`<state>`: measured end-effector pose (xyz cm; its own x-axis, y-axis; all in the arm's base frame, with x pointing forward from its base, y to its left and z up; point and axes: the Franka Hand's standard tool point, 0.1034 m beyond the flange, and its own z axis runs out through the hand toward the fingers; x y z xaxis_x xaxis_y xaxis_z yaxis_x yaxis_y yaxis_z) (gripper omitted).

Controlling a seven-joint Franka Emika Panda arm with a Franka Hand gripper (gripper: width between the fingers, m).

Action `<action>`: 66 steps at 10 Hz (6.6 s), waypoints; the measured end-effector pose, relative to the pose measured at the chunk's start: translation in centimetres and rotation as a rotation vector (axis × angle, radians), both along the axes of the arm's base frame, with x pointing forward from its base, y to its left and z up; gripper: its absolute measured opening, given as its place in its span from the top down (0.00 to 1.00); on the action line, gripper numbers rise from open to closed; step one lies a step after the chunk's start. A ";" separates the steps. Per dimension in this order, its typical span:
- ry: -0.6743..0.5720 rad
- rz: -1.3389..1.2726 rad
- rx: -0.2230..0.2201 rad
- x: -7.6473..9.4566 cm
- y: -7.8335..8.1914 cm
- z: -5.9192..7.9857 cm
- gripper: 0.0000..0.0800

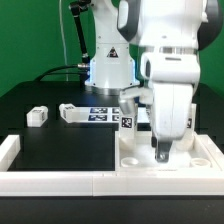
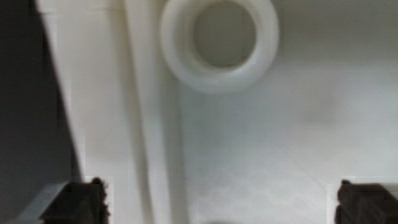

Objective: Assemble square table

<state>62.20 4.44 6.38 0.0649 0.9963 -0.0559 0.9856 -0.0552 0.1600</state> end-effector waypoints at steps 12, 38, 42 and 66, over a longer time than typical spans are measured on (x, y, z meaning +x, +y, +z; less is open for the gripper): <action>-0.042 -0.784 0.107 -2.3 -7.0 8.0 0.19; 0.697 -1.017 -0.574 -26.1 -13.7 -2.7 0.19; 0.696 -1.033 -0.567 -27.7 -14.4 -3.7 0.19; 0.577 -1.030 -0.345 -24.5 -14.7 4.6 0.64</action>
Offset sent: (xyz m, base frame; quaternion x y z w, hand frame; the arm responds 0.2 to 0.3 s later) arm -0.0254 -0.0685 0.0576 0.0144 -0.0103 0.1451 0.9893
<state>37.71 -10.29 11.03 0.6903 0.4220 -0.5877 0.4381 -0.8903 -0.1246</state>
